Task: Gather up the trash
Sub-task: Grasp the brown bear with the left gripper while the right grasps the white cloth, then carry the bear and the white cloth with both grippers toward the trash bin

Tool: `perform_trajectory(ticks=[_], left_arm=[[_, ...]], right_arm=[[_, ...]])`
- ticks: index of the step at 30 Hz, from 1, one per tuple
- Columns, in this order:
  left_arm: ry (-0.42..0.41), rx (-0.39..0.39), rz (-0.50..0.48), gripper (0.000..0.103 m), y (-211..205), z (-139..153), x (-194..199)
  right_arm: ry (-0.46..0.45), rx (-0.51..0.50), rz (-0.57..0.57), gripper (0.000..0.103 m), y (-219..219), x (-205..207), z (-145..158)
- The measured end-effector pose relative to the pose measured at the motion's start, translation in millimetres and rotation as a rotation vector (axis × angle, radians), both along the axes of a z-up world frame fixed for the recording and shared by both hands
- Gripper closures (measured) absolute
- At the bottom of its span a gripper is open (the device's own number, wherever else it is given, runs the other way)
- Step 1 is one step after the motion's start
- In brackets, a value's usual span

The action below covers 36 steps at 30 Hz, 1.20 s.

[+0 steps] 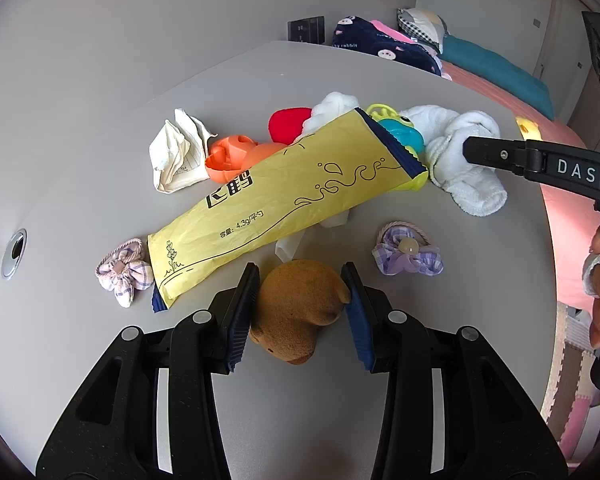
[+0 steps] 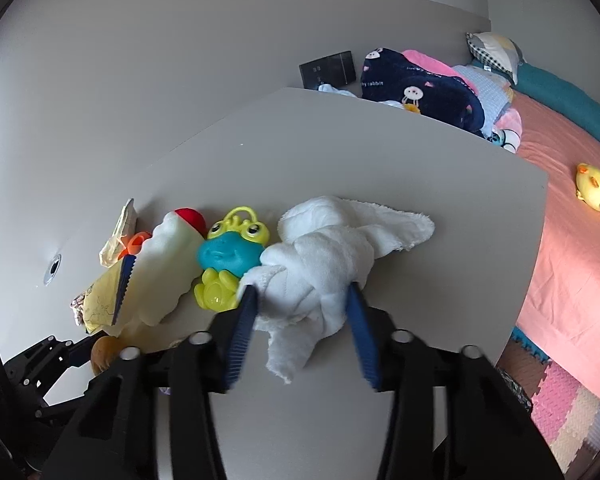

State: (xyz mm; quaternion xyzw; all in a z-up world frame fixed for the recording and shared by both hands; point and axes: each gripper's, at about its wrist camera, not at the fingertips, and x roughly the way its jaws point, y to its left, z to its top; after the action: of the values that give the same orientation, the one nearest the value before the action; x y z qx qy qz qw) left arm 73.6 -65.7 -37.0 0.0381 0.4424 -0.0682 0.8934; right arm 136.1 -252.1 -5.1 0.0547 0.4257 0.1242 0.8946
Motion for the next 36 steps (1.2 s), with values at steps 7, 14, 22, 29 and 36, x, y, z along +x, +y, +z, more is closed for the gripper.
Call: perform_trajectory(ticks=[7, 14, 22, 29, 36], left_arm=[[-0.01, -0.016, 0.014, 0.061, 0, 7, -7], [-0.038, -0.038, 0.034, 0.061, -1, 21, -18], [-0.064, -0.033, 0.007, 0.061, -23, 36, -32], [-0.073, -0.04, -0.021, 0.061, -51, 43, -33], [-0.091, -0.029, -0.062, 0.061, -77, 53, -32]], right_arm=[[-0.03, 0.001, -0.018, 0.074, -11, -16, 16], [-0.061, 0.007, -0.037, 0.074, -27, -35, 33], [-0.107, -0.008, -0.069, 0.101, -52, -59, 49], [-0.107, 0.041, -0.08, 0.101, -82, -72, 54], [-0.142, 0.059, -0.112, 0.101, -104, -85, 64]])
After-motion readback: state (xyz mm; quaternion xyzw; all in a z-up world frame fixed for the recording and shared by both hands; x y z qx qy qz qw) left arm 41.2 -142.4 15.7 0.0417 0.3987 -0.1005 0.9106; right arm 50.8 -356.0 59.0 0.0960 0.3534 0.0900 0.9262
